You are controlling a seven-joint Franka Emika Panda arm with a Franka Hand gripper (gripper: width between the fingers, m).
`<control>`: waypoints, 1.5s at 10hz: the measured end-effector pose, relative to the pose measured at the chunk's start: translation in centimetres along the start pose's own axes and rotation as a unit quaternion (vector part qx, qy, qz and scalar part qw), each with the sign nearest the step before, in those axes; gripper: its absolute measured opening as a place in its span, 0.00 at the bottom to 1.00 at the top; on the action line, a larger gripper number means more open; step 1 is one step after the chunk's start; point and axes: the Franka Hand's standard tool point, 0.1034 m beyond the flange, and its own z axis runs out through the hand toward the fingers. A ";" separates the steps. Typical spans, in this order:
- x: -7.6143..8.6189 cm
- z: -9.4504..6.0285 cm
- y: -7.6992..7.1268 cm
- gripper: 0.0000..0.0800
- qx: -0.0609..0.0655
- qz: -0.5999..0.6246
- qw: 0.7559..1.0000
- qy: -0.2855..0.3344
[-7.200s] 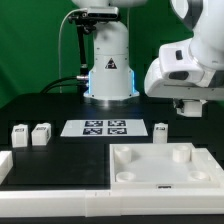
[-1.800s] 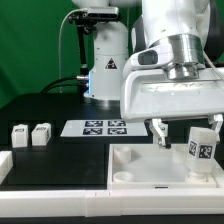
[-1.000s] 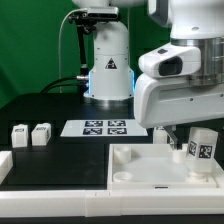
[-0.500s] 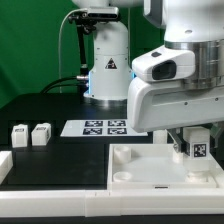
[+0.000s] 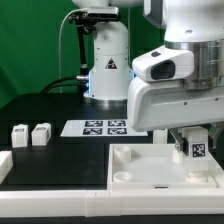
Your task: Assemble one leg
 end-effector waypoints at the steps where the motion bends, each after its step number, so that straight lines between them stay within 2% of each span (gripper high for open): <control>1: 0.0 0.0 -0.1 0.36 0.002 0.075 0.997 0.001; 3: 0.2 0.0 -0.1 0.36 0.008 0.229 0.973 0.021; 5: 0.2 0.1 -0.4 0.36 0.015 0.344 0.939 0.024; 6: 0.3 0.1 -0.6 0.36 0.020 0.410 0.912 0.023; 7: 0.4 0.1 -0.8 0.36 0.022 0.443 0.896 0.024; 9: 0.4 0.0 -1.2 0.36 0.024 0.552 0.834 0.019; 10: 0.4 0.1 -1.2 0.36 0.026 0.580 0.814 0.018; 11: 0.4 0.1 -1.2 0.36 0.026 0.566 0.823 0.018; 12: 0.4 0.1 -1.2 0.57 0.025 0.550 0.834 0.019; 13: 0.4 0.1 -1.2 0.72 0.025 0.550 0.834 0.019; 14: 0.4 0.1 -1.2 0.72 0.024 0.527 0.850 0.019; 15: 0.4 0.1 -1.2 0.79 0.022 0.466 0.884 0.021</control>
Offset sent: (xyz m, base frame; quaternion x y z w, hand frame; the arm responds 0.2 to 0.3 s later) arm 0.0003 -0.0078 0.0019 -0.0213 0.0427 0.3607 0.9315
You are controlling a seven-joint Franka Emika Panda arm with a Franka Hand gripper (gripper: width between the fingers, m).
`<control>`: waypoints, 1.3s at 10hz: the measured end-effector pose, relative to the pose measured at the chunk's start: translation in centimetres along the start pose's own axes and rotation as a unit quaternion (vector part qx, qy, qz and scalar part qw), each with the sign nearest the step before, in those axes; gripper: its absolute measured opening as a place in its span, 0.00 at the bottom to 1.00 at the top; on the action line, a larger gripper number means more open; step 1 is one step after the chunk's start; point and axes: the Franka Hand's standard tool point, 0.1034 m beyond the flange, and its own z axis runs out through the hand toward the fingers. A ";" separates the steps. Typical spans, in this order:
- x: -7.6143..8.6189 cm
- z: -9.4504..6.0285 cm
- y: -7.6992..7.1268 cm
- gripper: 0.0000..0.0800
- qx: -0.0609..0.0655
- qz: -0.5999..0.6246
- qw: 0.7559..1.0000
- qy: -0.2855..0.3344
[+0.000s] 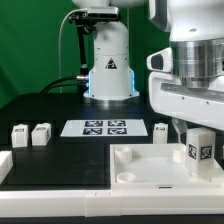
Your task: Assemble one leg
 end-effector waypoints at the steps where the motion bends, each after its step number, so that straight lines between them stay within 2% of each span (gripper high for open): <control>1: 0.1 0.0 0.0 0.81 0.000 -0.071 0.997 0.000; 3: 0.0 0.1 0.1 0.81 -0.001 -0.171 0.985 0.000; 6: 0.0 0.2 0.4 0.81 -0.005 -0.337 0.941 0.000; 8: 0.3 0.2 0.5 0.81 -0.006 -0.437 0.899 0.001; 9: 0.3 0.2 0.5 0.81 -0.006 -0.456 0.890 0.001; 10: 0.3 0.2 0.5 0.81 -0.006 -0.456 0.890 0.000; 11: 0.3 0.2 0.5 0.69 -0.006 -0.455 0.890 0.000; 12: 0.3 0.2 0.5 0.46 -0.006 -0.455 0.890 0.000; 13: 0.3 0.2 0.5 0.46 -0.006 -0.451 0.893 0.000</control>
Offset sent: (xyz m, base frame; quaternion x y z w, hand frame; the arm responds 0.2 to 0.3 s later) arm -0.0070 0.0010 -0.0007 -0.0072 0.0079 -0.3001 0.9539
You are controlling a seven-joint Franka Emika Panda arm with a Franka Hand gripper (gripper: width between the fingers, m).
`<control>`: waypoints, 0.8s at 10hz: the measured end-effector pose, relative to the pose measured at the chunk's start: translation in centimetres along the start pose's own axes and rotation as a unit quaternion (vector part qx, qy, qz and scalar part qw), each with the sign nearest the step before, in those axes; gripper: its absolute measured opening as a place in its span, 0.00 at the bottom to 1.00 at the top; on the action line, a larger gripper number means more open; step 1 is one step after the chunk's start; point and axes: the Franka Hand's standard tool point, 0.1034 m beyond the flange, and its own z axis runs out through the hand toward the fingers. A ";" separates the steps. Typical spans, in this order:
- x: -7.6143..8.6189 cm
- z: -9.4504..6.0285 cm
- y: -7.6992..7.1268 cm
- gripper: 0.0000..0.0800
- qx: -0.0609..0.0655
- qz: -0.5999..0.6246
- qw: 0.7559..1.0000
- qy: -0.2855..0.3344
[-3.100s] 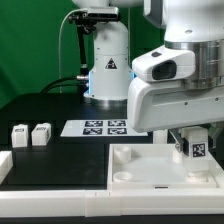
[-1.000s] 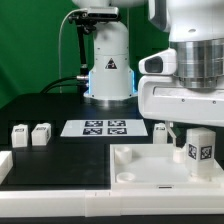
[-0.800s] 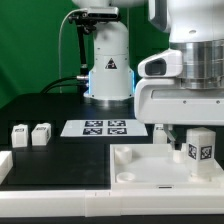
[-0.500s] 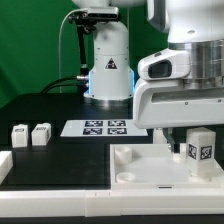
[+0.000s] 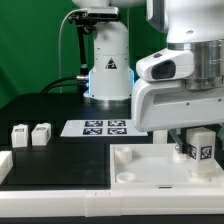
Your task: Assemble one leg
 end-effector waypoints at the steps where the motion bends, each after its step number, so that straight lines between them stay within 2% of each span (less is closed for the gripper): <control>1: 0.0 0.0 0.0 0.36 0.000 0.013 1.000 0.000; 3: 0.0 0.0 -0.1 0.36 0.001 0.059 0.998 0.000; 4: 0.1 -0.1 -0.2 0.36 0.000 0.139 0.990 0.002; 6: 0.3 -0.3 -0.5 0.36 0.000 0.299 0.954 0.010; 8: 0.3 -0.2 -0.5 0.36 0.008 0.447 0.895 0.007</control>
Offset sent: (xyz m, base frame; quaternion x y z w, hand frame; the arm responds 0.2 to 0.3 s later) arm -0.0019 -0.0003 0.0049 -0.0135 0.0113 0.2699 0.9627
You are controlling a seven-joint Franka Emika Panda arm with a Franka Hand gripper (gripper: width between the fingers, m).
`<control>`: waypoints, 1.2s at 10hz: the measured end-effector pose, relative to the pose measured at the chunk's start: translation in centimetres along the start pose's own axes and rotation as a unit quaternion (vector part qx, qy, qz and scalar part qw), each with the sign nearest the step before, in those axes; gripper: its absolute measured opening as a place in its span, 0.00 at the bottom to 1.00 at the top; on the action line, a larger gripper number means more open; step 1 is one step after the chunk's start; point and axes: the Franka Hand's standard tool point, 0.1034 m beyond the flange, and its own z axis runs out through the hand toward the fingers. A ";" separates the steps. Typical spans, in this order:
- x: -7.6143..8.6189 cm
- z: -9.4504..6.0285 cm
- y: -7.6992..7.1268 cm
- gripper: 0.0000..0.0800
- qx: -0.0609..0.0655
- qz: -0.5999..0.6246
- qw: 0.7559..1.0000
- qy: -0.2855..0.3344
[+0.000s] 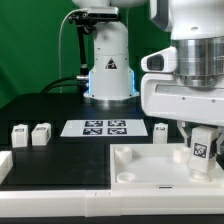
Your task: Assemble one leg
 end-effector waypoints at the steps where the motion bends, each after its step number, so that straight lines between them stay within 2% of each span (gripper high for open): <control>1: 0.0 0.1 0.1 0.36 0.001 0.039 0.999 -0.002; 5: 0.0 0.4 0.1 0.36 0.005 0.197 0.980 -0.011; 7: 0.0 0.4 0.1 0.69 0.005 0.183 0.983 -0.011; 8: 0.0 0.4 0.1 0.69 0.005 0.183 0.983 -0.011; 9: 0.0 0.4 0.1 0.79 0.006 0.178 0.984 -0.011; 12: -0.1 0.5 0.0 0.81 0.006 0.110 0.994 -0.011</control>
Offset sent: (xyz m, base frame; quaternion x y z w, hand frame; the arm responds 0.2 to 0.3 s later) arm 0.0046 -0.0060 -0.0050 0.0058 0.0070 0.2419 0.9703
